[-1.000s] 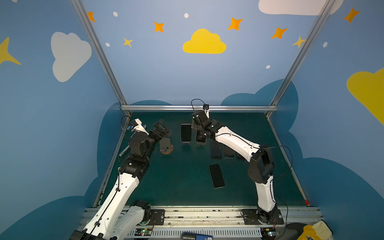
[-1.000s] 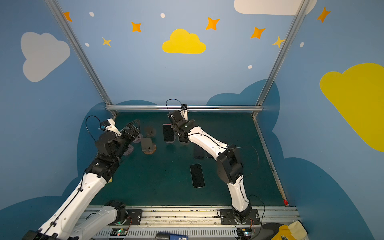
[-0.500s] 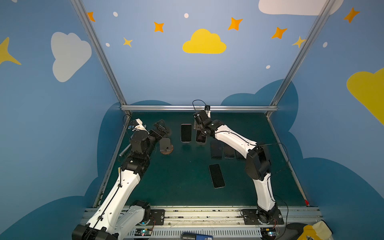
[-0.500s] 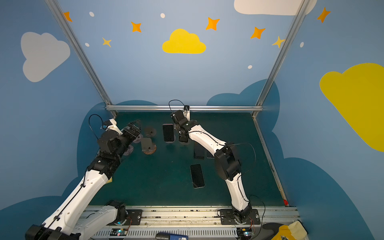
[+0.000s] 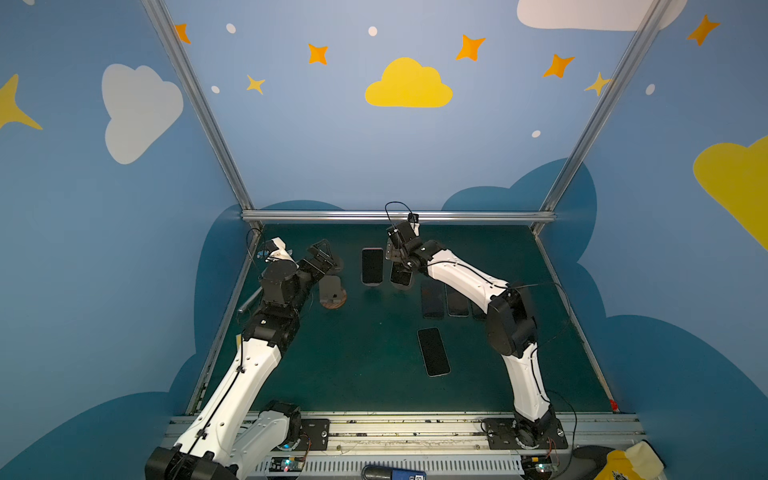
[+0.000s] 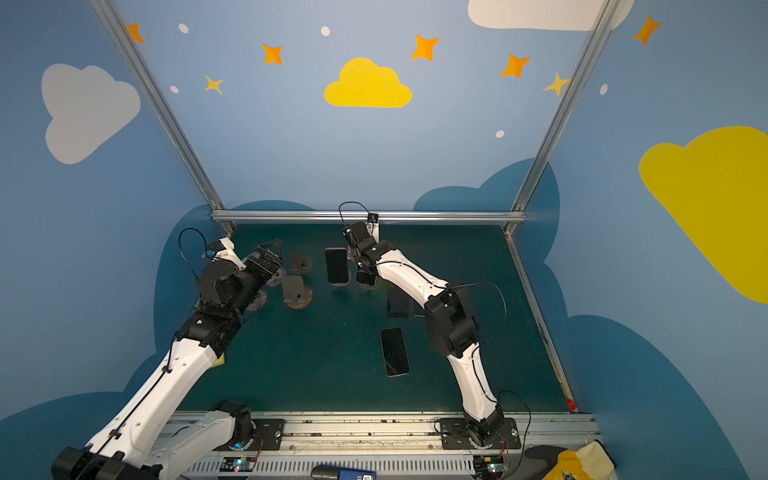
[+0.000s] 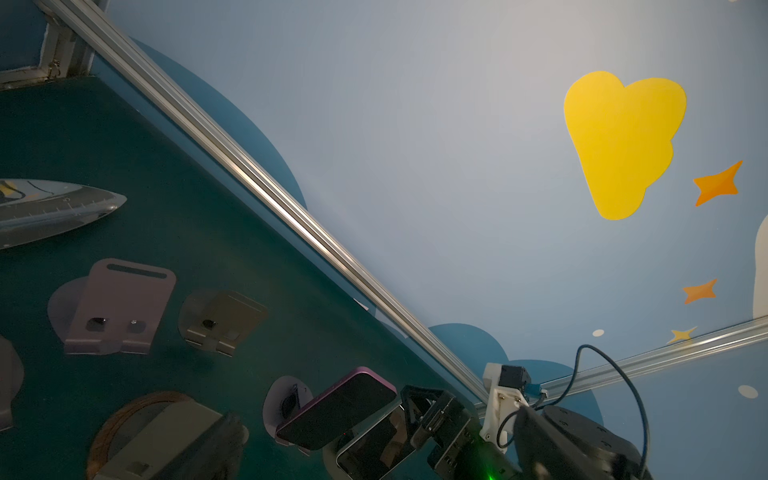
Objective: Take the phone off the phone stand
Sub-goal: 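Lower and close the right gripper on the white-edged phone's top edge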
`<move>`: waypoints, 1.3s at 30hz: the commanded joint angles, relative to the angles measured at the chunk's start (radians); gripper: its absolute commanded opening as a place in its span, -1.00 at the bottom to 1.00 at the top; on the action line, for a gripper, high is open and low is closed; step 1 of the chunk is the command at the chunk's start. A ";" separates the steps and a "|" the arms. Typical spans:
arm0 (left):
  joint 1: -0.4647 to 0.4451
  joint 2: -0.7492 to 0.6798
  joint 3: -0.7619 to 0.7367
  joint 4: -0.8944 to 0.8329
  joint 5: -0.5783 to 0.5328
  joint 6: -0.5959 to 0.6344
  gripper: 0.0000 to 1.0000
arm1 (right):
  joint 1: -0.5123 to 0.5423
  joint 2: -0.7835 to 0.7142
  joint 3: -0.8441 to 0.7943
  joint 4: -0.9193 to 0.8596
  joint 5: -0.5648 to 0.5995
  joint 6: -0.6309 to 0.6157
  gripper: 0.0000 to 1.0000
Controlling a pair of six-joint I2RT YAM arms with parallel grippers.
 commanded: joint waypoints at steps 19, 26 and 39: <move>0.022 0.004 0.003 0.026 0.029 -0.014 0.99 | 0.022 0.094 0.098 -0.052 0.142 0.150 0.73; 0.025 0.009 0.002 0.029 0.032 -0.019 0.99 | 0.034 0.044 0.000 0.028 0.113 0.154 0.46; 0.028 0.016 -0.004 0.052 0.051 -0.021 0.99 | 0.053 0.011 -0.008 0.078 0.119 0.020 0.36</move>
